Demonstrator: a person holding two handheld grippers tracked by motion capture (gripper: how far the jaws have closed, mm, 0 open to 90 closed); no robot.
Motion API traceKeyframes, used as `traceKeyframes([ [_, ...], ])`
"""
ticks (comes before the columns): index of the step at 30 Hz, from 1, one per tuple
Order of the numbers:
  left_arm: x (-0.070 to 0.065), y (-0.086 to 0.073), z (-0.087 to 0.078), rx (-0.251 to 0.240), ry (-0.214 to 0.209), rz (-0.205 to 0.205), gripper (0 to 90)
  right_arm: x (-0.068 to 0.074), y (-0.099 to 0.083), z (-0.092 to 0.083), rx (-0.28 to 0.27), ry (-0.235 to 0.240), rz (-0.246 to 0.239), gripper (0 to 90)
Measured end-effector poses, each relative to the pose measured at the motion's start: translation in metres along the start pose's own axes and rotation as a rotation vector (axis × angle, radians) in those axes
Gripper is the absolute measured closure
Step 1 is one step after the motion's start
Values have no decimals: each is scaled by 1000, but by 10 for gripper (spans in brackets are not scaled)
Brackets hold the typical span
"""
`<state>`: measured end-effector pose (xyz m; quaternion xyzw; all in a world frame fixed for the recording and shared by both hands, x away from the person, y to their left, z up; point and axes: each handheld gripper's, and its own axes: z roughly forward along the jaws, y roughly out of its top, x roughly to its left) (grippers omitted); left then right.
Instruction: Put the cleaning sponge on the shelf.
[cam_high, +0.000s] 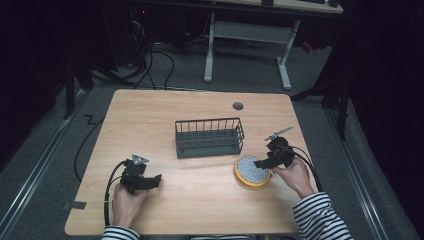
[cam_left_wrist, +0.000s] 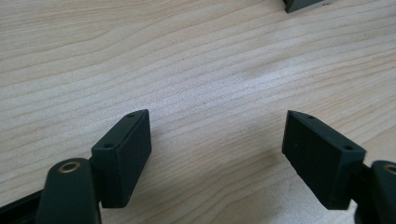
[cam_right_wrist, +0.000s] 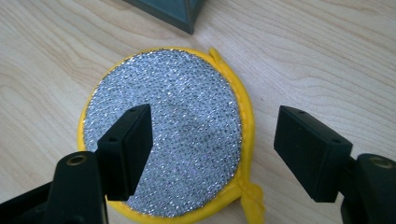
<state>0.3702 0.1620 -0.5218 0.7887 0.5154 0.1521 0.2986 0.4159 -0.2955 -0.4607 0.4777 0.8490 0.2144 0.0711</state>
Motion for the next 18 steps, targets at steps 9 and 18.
traceKeyframes([
  [9, -6, -13, 2, -94, 48, 25, 247, -6, 3, 11, 37, 13, 19, 278],
  [18, -8, -22, 2, -152, 59, 16, 259, -9, 5, 20, 97, 28, 15, 296],
])
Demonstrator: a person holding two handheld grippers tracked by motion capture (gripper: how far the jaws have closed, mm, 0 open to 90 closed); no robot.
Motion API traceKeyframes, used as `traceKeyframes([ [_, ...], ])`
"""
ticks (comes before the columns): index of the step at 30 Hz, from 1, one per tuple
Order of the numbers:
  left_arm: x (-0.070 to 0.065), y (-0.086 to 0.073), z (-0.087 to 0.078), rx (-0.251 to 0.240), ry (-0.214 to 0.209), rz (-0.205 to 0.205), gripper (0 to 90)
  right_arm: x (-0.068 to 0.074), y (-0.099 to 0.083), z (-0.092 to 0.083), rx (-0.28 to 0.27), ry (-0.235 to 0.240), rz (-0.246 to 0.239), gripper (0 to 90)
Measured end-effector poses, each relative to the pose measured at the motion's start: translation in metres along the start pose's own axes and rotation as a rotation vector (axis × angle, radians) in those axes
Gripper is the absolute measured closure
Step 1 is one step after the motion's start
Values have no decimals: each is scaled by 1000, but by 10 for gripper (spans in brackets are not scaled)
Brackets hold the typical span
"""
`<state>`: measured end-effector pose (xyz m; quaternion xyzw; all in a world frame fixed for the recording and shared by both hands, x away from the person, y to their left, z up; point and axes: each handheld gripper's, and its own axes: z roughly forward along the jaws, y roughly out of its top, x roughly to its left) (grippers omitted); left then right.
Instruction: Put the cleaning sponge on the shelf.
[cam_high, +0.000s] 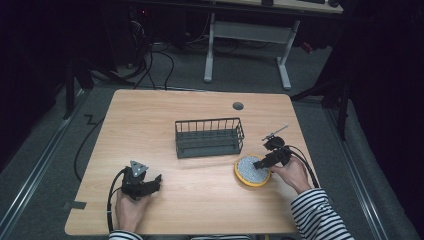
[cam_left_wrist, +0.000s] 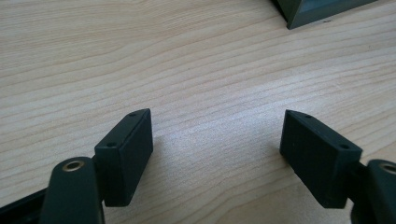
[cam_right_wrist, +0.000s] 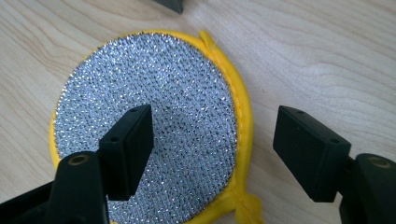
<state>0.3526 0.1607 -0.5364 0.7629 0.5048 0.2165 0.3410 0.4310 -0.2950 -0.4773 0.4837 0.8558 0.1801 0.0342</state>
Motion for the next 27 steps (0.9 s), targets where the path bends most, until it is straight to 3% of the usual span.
traceKeyframes([
  [5, -1, 0, 0, -1, 4, -3, 260, -4, 2, 4, 28, 61, 7, 406],
  [10, -1, 0, 0, -1, 7, -5, 259, -7, 3, 6, 52, 81, 34, 464],
  [19, -1, 0, 0, -1, 7, -4, 259, -4, 6, 5, 78, 68, 22, 584],
  [23, -1, 0, 0, -1, 7, -4, 259, -2, 5, 2, 74, 53, 7, 719],
  [27, -1, 0, 0, -1, 7, -4, 259, 0, 5, 0, 69, 46, -32, 787],
])
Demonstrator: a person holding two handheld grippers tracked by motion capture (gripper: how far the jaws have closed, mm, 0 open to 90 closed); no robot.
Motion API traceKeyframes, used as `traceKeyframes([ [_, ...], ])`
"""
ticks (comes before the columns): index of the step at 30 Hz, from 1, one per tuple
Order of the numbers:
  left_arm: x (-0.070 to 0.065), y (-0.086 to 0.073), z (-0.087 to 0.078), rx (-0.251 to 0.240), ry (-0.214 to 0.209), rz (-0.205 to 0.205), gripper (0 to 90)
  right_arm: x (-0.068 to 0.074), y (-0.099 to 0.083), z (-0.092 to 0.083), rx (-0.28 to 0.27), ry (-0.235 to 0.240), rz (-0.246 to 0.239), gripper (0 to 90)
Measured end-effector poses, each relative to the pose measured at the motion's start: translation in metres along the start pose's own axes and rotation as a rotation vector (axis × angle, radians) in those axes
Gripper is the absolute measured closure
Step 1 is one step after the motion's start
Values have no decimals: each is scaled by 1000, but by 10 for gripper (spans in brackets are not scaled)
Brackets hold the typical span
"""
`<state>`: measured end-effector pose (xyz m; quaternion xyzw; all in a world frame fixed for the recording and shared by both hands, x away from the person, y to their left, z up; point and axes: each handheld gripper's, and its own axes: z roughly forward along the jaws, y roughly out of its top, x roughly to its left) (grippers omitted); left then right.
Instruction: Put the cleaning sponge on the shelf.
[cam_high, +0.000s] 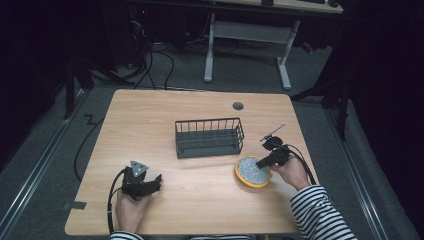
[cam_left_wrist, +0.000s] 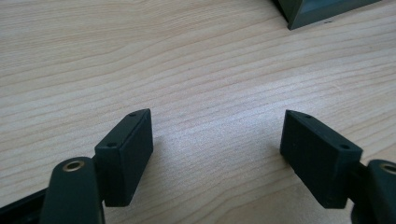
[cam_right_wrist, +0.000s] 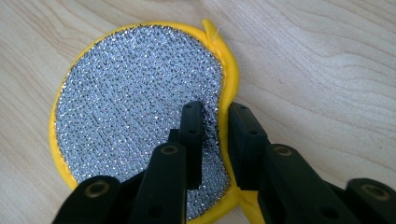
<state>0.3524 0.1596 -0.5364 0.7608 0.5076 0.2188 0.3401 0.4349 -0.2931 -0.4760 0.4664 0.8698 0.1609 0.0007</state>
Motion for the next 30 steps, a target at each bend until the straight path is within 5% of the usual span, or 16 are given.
traceKeyframes([
  [14, 0, 0, 0, -1, 2, -3, 259, 1, -3, -11, -35, 19, -7, 820],
  [24, -1, 0, 1, -2, 5, -7, 261, -3, -10, -38, -84, -31, -9, 828],
  [30, -1, 1, 1, -1, 4, -7, 261, -4, -10, -49, -114, -23, -4, 828],
])
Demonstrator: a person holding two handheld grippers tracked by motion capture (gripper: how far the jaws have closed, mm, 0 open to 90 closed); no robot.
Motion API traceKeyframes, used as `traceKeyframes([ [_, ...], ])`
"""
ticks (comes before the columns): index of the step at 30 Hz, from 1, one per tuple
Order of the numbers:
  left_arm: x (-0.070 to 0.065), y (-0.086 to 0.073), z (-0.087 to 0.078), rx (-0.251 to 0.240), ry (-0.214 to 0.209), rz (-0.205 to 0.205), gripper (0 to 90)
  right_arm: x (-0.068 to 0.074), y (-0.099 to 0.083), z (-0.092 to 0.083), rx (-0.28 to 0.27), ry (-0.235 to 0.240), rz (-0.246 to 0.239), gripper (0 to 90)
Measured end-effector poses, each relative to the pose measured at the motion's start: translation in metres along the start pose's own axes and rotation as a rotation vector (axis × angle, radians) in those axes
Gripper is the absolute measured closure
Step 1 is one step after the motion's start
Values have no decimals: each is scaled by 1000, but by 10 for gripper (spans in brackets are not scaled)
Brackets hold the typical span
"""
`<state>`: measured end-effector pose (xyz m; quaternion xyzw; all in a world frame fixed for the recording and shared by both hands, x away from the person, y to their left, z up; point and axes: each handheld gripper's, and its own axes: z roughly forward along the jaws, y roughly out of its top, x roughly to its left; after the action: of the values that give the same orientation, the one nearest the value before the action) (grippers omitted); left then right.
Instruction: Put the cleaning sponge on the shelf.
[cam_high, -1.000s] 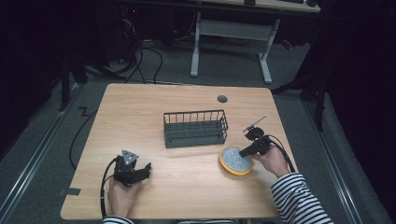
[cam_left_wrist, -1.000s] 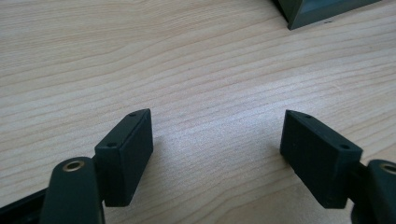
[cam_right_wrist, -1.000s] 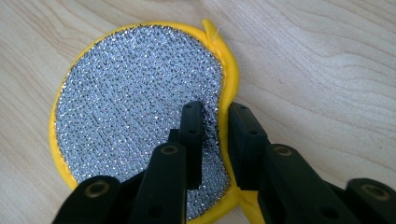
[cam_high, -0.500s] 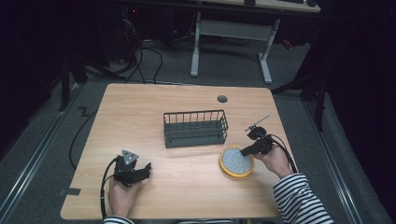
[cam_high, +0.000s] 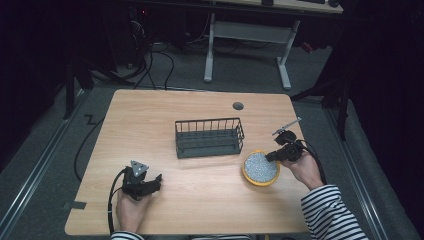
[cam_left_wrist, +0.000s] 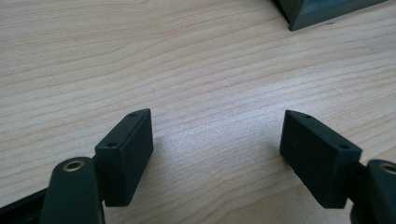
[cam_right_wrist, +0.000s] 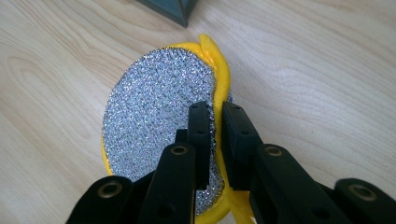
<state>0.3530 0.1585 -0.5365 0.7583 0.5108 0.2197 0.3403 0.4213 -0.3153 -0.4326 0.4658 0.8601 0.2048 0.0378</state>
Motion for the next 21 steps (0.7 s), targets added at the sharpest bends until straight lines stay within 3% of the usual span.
traceKeyframes([
  [6, 0, 0, 0, 1, 0, 0, 261, 0, 4, -13, -16, -30, -21, 829],
  [21, 0, 0, 0, 0, 3, -2, 261, -1, 20, -38, -56, -49, -53, 831],
])
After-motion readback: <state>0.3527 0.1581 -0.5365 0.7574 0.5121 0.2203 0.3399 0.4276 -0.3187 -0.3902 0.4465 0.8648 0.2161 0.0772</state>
